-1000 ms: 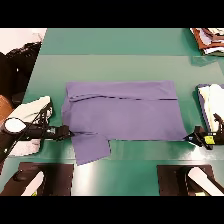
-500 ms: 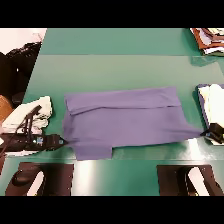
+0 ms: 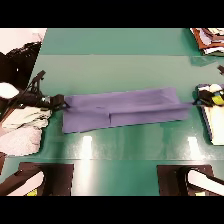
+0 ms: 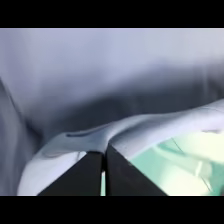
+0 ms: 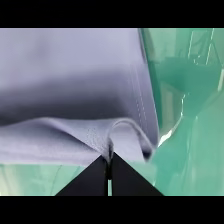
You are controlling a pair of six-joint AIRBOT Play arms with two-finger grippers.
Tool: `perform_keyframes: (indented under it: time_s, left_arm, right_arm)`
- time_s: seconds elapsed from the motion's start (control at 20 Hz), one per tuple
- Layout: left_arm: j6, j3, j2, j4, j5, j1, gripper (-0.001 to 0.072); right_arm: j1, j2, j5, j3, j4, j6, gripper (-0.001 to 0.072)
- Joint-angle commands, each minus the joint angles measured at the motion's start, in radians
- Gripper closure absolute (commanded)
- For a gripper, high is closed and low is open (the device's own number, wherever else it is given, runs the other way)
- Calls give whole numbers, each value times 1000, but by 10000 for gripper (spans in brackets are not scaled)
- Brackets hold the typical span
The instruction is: Fold the shirts.
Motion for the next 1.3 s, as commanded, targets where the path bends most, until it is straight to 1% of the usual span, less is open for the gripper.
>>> perform_keyframes:
  time_s: [0.0,0.15,0.25,0.3,0.35,0.4,0.45,0.55,0.6,0.65,0.7,0.75,0.8,0.9,0.95,1.05,1.1,1.25]
  left_arm:
    - [24,138,-228,2,89,1,683]
    - [24,190,-313,3,168,1,682]
    - [23,201,-329,1,217,1,681]
    - [23,201,-329,-2,224,1,669]
    - [23,201,-329,-4,222,0,400]
    - [20,201,-328,-6,213,0,181]
    - [16,202,-328,-8,194,1,159]
    - [16,213,-327,-8,132,1,160]
    - [16,219,-327,-11,98,0,180]
    - [24,219,-327,-32,70,0,410]
    - [53,219,-327,-55,57,-5,620]
    - [78,219,-327,-74,55,-19,682]
    - [77,219,-327,-82,55,-39,682]
    - [76,219,-327,-85,74,-103,682]
    - [76,219,-327,-87,94,-139,682]
    - [75,221,-327,-95,114,-200,682]
    - [75,222,-327,-97,119,-221,682]
    - [75,251,-327,-77,121,-285,683]
  right_arm:
    - [97,-220,-43,196,7,27,698]
    - [120,-359,-42,328,8,45,698]
    - [120,-425,-43,394,54,45,684]
    - [111,-454,-46,425,106,43,518]
    - [94,-481,-46,454,168,39,355]
    - [78,-504,-33,482,224,17,339]
    - [61,-521,-8,503,268,-4,338]
    - [27,-537,56,521,276,-48,330]
    - [5,-537,83,510,275,-72,319]
    - [-19,-537,103,495,274,-86,288]
    - [-46,-537,118,470,275,-91,183]
    - [-70,-537,123,442,276,-91,177]
    - [-94,-537,120,406,278,-92,177]
    - [-130,-537,114,331,300,-132,179]
    - [-139,-537,104,295,313,-145,190]
    - [-144,-539,81,236,336,-179,243]
    - [-142,-546,82,219,352,-188,253]
    - [-111,-584,87,209,372,-191,254]
